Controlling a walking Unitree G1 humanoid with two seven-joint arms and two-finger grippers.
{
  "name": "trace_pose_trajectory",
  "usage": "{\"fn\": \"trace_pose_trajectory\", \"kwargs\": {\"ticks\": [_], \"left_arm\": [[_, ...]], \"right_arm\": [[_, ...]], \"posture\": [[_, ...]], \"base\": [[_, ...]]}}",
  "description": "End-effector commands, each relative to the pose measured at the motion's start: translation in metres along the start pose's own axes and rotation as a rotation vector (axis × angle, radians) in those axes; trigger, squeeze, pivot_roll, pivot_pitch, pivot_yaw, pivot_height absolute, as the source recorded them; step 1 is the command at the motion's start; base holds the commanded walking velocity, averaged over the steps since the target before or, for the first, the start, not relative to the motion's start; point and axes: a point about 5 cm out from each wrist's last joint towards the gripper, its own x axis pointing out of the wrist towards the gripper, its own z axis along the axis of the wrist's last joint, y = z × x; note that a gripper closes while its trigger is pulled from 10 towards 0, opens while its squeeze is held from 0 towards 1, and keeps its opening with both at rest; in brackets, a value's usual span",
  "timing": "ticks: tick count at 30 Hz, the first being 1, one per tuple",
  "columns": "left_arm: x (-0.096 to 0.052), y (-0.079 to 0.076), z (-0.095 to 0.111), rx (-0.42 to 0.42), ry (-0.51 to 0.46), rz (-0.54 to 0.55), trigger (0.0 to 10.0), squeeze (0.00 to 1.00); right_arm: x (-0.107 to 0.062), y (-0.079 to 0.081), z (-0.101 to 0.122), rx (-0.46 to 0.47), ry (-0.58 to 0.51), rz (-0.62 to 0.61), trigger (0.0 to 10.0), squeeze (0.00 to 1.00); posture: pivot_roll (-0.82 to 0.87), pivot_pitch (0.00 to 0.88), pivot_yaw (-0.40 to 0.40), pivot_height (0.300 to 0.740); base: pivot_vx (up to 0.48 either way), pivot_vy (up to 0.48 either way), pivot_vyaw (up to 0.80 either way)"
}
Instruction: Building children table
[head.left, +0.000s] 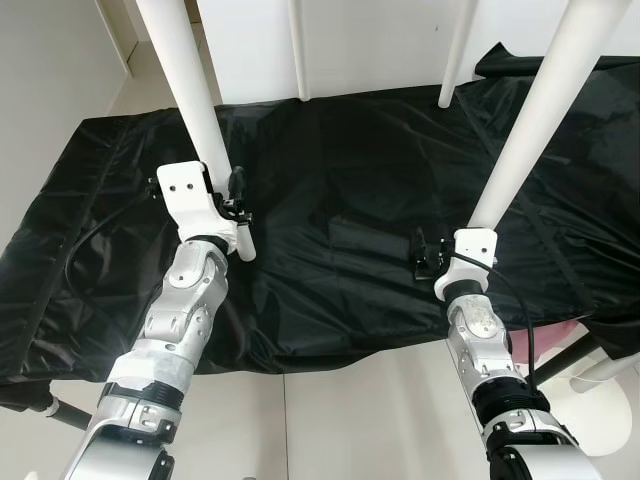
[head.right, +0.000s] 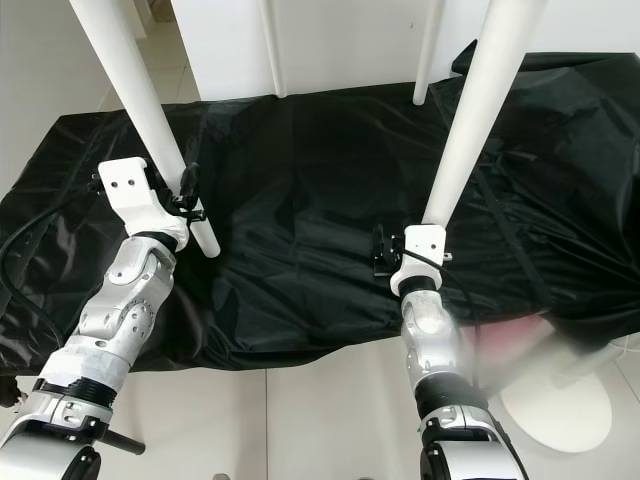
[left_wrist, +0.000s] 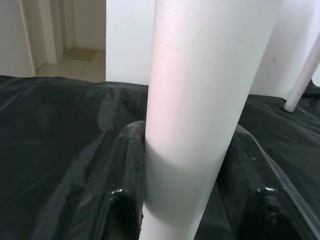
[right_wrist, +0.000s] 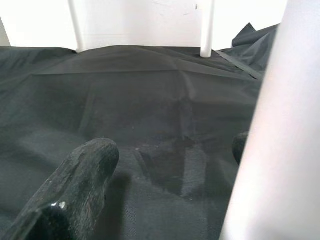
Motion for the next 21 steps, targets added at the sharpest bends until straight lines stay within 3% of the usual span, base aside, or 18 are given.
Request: {"fn": "trace_pose_trajectory", "kwargs": {"ticks": [1, 7, 10, 20, 21], "left_arm": [[-0.003, -0.042, 0.035, -0.056, -0.174, -0.457, 0.0, 0.00], [-0.014, -0.046, 0.043, -0.033, -0.176, -0.459, 0.0, 0.00], [-0.038, -0.048, 0.057, 0.001, -0.159, -0.452, 0.0, 0.00], [-0.060, -0.050, 0.052, 0.002, -0.097, -0.433, 0.0, 0.00], [-0.062, -0.051, 0.046, 0.012, -0.072, -0.438, 3.6, 0.00]], "right_arm": [[0.004, 0.016, -0.002, 0.003, 0.028, 0.072, 10.0, 0.00], [0.008, 0.014, -0.005, -0.002, 0.052, 0.084, 10.0, 0.00], [0.011, 0.013, -0.010, 0.008, 0.082, 0.090, 10.0, 0.00], [0.012, 0.014, -0.011, 0.000, 0.088, 0.100, 10.0, 0.00], [0.013, 0.013, -0.011, -0.003, 0.089, 0.102, 10.0, 0.00]], "posture": [[0.01, 0.059, 0.076, 0.740], [0.01, 0.057, 0.078, 0.740], [0.03, 0.059, 0.075, 0.740], [0.03, 0.058, 0.068, 0.740], [0.04, 0.059, 0.058, 0.740]], "base": [[0.000, 0.000, 0.00], [0.000, 0.000, 0.00], [0.000, 0.000, 0.00], [0.000, 0.000, 0.00], [0.000, 0.000, 0.00]]}}
